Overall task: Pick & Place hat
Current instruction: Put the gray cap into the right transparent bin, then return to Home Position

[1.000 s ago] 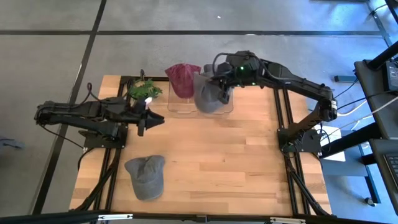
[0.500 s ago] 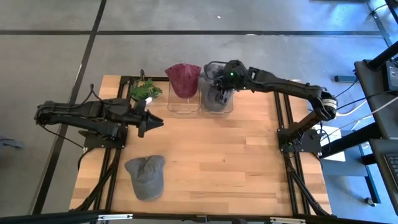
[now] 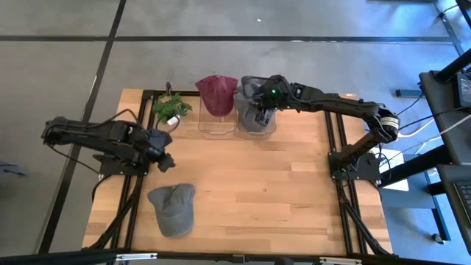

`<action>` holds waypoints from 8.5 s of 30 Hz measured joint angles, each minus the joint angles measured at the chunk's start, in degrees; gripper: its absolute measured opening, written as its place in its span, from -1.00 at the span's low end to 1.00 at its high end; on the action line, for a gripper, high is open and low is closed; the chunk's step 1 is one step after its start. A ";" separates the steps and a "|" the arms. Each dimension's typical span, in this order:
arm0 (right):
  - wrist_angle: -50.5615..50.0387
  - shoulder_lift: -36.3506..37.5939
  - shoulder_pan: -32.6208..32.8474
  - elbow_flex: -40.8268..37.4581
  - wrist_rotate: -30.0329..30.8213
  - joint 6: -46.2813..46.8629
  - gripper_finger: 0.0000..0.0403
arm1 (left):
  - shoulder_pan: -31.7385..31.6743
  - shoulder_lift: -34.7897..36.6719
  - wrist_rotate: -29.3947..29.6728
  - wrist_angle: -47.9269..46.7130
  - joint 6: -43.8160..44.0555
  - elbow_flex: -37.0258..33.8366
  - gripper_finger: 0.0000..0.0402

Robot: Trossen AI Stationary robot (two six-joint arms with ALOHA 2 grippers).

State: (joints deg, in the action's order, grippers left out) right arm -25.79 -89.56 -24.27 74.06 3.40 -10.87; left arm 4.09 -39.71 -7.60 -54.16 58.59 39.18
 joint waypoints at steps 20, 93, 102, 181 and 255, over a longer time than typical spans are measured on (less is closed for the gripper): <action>2.89 2.31 0.64 0.11 19.16 1.40 -0.06 | 19.90 -5.57 0.23 -2.63 14.93 5.16 -0.89; 8.32 2.23 6.58 0.06 4.95 9.15 -0.06 | 23.97 -53.00 -4.05 8.46 14.17 3.30 -0.93; 8.47 2.23 7.56 0.06 -19.98 13.56 -0.06 | 22.18 -47.20 13.03 4.02 11.54 9.76 -0.97; 10.42 7.08 8.75 1.63 -29.23 25.01 -0.87 | 6.32 -20.59 35.94 26.31 -33.32 24.79 -0.27; 29.94 51.56 12.75 -46.90 -12.28 23.63 0.15 | -3.44 28.68 28.06 28.06 -36.31 -5.31 -0.27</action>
State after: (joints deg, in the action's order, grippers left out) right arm 4.14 -38.00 -11.52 27.16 -8.88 12.76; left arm 0.64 -11.03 20.47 -26.10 22.28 33.87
